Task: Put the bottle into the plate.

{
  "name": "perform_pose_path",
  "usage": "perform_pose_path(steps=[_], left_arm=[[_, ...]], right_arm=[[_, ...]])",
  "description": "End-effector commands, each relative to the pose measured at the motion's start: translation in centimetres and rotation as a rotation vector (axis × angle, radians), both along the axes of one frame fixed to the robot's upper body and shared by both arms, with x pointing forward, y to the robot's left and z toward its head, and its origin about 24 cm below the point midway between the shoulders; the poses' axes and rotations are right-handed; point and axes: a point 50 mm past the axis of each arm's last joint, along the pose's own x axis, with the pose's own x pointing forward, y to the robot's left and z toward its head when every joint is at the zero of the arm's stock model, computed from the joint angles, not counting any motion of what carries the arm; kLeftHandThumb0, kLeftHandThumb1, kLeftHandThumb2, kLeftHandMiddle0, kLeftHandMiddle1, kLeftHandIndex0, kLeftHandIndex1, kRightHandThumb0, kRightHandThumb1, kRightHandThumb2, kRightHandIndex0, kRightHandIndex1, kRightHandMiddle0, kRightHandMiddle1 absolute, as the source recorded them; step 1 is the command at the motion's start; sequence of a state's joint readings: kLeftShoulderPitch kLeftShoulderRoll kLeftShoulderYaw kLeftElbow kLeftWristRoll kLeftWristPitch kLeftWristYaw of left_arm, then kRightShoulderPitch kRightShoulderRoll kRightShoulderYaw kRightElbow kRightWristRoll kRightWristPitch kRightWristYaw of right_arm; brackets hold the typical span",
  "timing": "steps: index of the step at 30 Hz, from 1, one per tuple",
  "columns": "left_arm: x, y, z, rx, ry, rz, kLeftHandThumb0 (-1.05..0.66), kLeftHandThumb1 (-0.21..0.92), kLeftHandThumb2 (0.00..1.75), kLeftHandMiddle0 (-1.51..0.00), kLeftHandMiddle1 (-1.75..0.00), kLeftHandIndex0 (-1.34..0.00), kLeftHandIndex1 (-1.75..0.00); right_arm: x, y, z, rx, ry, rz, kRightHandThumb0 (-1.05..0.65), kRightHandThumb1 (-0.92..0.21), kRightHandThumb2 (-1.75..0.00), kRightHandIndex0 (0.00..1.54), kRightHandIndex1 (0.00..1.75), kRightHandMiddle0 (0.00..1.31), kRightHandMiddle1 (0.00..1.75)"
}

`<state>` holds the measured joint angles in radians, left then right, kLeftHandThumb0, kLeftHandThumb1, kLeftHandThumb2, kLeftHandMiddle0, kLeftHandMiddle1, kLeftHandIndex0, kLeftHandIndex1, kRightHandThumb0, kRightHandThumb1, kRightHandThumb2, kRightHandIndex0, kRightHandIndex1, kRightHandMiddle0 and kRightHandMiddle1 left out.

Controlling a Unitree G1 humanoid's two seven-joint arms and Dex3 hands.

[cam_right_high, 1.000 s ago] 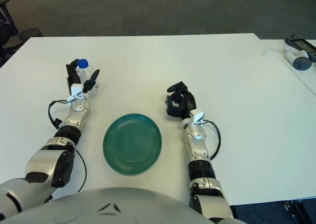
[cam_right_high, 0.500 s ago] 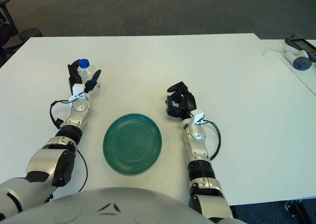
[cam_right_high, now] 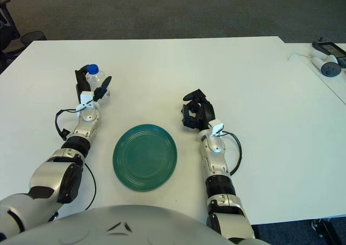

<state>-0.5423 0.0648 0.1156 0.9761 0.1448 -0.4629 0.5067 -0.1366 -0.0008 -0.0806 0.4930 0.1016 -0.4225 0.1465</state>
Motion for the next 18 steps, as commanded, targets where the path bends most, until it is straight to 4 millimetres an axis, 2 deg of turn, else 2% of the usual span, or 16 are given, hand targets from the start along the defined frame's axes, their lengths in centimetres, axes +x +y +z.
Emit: perform_pose_path(steps=[1,18], left_arm=[[0.4,-0.1,0.7,0.01,-0.023,0.001,-0.94,0.92,0.03,0.0,-0.91,0.0,-0.97],[0.1,-0.6,-0.6,0.08,0.05,-0.026,-0.92,0.92,0.05,0.0,-0.96,0.0,-1.02]], right_arm=[[-1.1,0.0,-2.1,0.017,0.112,-0.003,-0.01,-0.44,-1.11,0.49,1.74,0.44,1.56],[-1.1,-0.1,-2.1,0.017,0.112,0.004,-0.01,-0.45,-1.11,0.49,1.73,0.43,1.58]])
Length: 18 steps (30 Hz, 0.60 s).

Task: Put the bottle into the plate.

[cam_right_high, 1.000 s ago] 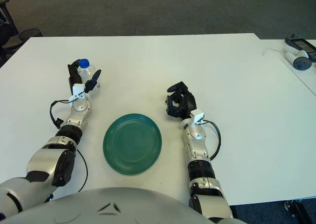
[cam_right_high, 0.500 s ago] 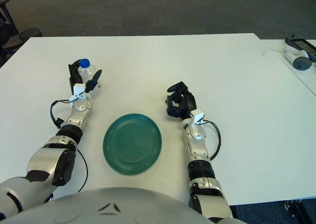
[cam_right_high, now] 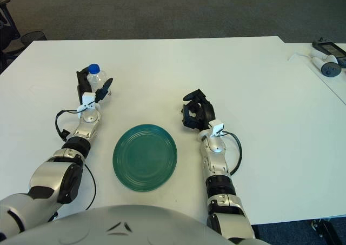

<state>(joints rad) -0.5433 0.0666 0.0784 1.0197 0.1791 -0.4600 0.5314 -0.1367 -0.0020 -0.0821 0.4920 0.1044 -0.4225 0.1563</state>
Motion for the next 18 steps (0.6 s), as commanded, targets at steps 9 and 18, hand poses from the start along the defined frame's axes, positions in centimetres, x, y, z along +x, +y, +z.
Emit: perform_pose_path(steps=[9,18], left_arm=[[0.17,-0.24,-0.54,0.048,0.049,-0.021,-0.92,0.92,0.06,0.0,-0.97,0.0,-1.03],[0.06,-0.35,-0.75,0.078,0.054,-0.026,-0.95,0.92,0.08,-0.01,-0.99,0.0,-1.05]], right_arm=[[-1.16,0.05,-2.04,0.016,0.109,-0.005,-0.01,-0.45,-1.11,0.5,1.7,0.43,1.6],[-1.21,0.18,-1.94,0.014,0.107,-0.016,-0.01,-0.45,-1.08,0.51,1.67,0.44,1.59]])
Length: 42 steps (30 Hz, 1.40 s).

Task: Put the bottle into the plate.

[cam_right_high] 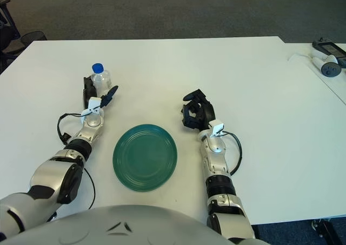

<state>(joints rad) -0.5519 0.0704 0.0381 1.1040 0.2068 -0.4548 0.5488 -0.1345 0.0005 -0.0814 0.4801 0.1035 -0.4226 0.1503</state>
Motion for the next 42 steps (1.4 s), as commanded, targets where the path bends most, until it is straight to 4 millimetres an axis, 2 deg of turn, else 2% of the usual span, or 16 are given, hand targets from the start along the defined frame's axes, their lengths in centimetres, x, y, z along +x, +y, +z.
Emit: perform_pose_path(steps=[1,11,28,32,33,35,36,37,38,39,40,42], left_arm=[[0.5,0.1,0.7,0.026,-0.022,-0.002,-0.95,0.92,0.08,-0.02,-0.99,0.0,-1.05],[0.4,-0.1,0.5,0.027,-0.015,0.0,-0.95,0.92,0.08,-0.01,-1.01,0.0,-1.07],[0.5,-0.1,0.5,0.02,-0.005,0.015,-0.93,0.92,0.09,-0.03,-0.99,0.0,-1.01],[0.5,-0.1,0.6,0.009,-0.023,0.031,-0.91,0.92,0.09,-0.06,-1.0,0.0,-1.1],[0.5,-0.1,0.6,0.003,-0.031,0.036,-0.9,0.92,0.09,-0.08,-1.07,0.0,-1.18],[0.5,0.0,0.7,-0.008,-0.049,0.043,-0.86,0.92,0.09,-0.17,-1.35,-0.03,-1.47],[0.4,0.0,0.9,-0.015,-0.07,0.043,-0.86,0.92,0.09,-0.2,-1.41,-0.04,-1.53],[0.4,0.0,0.9,-0.019,-0.086,0.042,-0.78,0.91,0.09,-0.39,-1.53,-0.17,-1.6],[0.3,0.0,1.0,-0.021,-0.105,0.048,-0.73,0.91,0.09,-0.52,-1.61,-0.26,-1.66],[0.2,0.1,1.2,-0.023,-0.124,0.065,-0.67,0.83,0.28,-0.58,-1.64,-0.3,-1.67],[0.2,0.1,1.2,-0.024,-0.135,0.077,-0.59,0.69,0.59,-0.69,-1.68,-0.38,-1.7],[0.3,0.0,1.6,-0.032,-0.162,0.104,-0.52,0.55,0.88,-0.82,-1.71,-0.45,-1.72]], right_arm=[[-1.2,0.2,-2.1,0.012,0.116,-0.012,-0.01,-0.45,-1.08,0.51,1.67,0.44,1.58],[-1.3,0.2,-2.0,0.021,0.111,-0.014,-0.01,-0.45,-1.09,0.51,1.67,0.45,1.58],[-1.2,0.3,-2.0,0.025,0.123,-0.005,-0.01,-0.45,-1.08,0.53,1.65,0.43,1.59],[-1.2,0.3,-2.0,0.025,0.127,-0.006,-0.01,-0.45,-1.08,0.53,1.65,0.43,1.6],[-1.2,0.3,-2.0,0.024,0.129,-0.007,-0.01,-0.45,-1.08,0.53,1.65,0.43,1.6],[-1.2,0.3,-2.1,0.025,0.13,-0.009,-0.01,-0.45,-1.08,0.52,1.64,0.43,1.6],[-1.1,0.3,-2.1,0.024,0.13,-0.009,-0.01,-0.45,-1.08,0.52,1.64,0.43,1.6],[-1.1,0.3,-2.1,0.023,0.13,-0.01,-0.01,-0.45,-1.08,0.52,1.65,0.43,1.6],[-1.1,0.3,-2.1,0.021,0.13,-0.01,-0.01,-0.45,-1.08,0.52,1.65,0.43,1.6],[-1.1,0.3,-2.1,0.019,0.13,-0.01,-0.01,-0.45,-1.08,0.52,1.66,0.44,1.59],[-1.1,0.3,-2.1,0.018,0.13,-0.01,-0.01,-0.45,-1.08,0.52,1.66,0.44,1.59],[-1.1,0.3,-2.1,0.019,0.128,-0.008,-0.01,-0.45,-1.08,0.51,1.66,0.44,1.59]])
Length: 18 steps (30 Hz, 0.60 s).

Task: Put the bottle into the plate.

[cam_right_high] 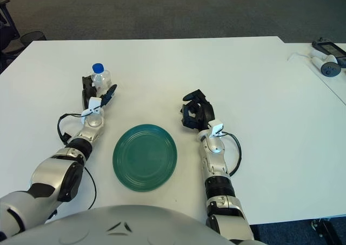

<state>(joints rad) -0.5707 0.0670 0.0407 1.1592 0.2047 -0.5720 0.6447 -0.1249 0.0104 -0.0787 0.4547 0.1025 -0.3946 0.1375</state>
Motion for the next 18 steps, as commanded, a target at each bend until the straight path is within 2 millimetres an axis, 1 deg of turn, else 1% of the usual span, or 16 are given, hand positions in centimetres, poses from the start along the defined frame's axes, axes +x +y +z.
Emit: perform_pose_path(steps=[1,2,5,8,11,18], left_arm=[[0.53,-0.05,1.14,-0.014,-0.069,0.045,-0.49,0.5,1.0,-0.87,-1.72,-0.48,-1.73],[0.55,-0.06,1.18,-0.014,-0.072,0.048,-0.47,0.46,1.07,-0.91,-1.73,-0.5,-1.74],[0.7,-0.4,1.63,-0.03,-0.102,0.054,-0.46,0.41,1.17,-0.98,-1.74,-0.54,-1.74],[0.69,-0.5,1.74,-0.064,-0.12,0.045,-0.45,0.37,1.23,-1.06,-1.74,-0.56,-1.75],[0.7,-0.51,1.76,-0.083,-0.126,0.033,-0.45,0.36,1.26,-1.1,-1.75,-0.57,-1.75],[0.76,-0.6,1.89,-0.103,-0.136,0.015,-0.46,0.34,1.28,-1.13,-1.75,-0.58,-1.75]], right_arm=[[-1.04,0.06,-2.12,0.01,0.114,0.001,-0.01,-0.45,-1.08,0.51,1.67,0.44,1.59],[-1.04,0.06,-2.12,0.01,0.114,0.001,-0.01,-0.45,-1.08,0.51,1.67,0.44,1.58],[-1.04,0.05,-2.11,0.01,0.112,0.002,-0.01,-0.45,-1.08,0.51,1.67,0.44,1.59],[-1.07,0.08,-2.1,0.014,0.113,0.004,-0.01,-0.46,-1.08,0.52,1.65,0.43,1.6],[-1.11,0.13,-2.1,0.021,0.116,0.005,0.0,-0.46,-1.07,0.52,1.65,0.43,1.6],[-1.13,0.14,-2.08,0.02,0.118,0.004,-0.01,-0.46,-1.08,0.52,1.67,0.42,1.59]])
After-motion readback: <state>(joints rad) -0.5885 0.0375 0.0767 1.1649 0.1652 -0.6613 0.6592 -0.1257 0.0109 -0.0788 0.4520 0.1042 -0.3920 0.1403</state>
